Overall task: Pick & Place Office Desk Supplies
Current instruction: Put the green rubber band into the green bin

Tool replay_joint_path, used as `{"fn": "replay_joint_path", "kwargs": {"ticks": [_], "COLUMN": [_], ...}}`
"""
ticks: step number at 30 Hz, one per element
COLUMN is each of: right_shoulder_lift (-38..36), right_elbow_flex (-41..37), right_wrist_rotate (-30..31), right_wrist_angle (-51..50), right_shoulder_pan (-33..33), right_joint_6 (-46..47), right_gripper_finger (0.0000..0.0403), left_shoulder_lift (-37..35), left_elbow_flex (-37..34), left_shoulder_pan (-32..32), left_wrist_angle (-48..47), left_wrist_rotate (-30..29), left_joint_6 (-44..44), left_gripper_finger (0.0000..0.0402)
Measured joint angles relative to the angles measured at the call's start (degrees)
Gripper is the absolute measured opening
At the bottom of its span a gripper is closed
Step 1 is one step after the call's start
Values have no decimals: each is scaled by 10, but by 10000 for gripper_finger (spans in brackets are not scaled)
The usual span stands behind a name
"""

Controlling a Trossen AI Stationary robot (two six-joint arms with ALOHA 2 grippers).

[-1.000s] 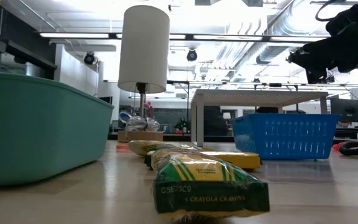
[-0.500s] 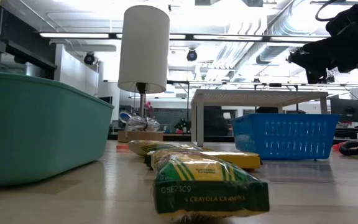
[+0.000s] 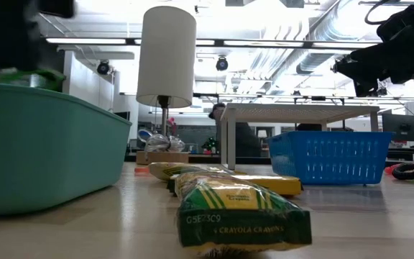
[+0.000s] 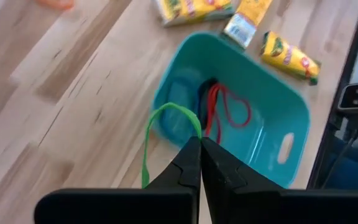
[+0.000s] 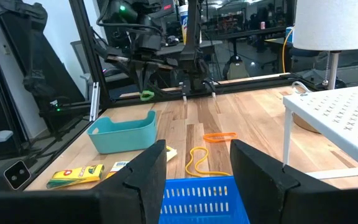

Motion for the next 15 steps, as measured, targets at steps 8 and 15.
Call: {"fn": "replay_joint_path", "kwargs": {"ticks": [8, 15], "right_shoulder_lift": [0, 0], "right_elbow_flex": [0, 0], "right_wrist_rotate": [0, 0], "right_wrist_angle": [0, 0], "right_shoulder_pan": [0, 0], "right_joint_6": [0, 0], "right_gripper_finger": [166, 166], "left_shoulder_lift": [49, 62], "left_elbow_flex": [0, 0], "left_shoulder_pan": [96, 111], "left_wrist_angle": [98, 119], "left_wrist_rotate": [94, 116], "left_joint_6": [112, 129], "left_gripper_finger": [1, 1]}}
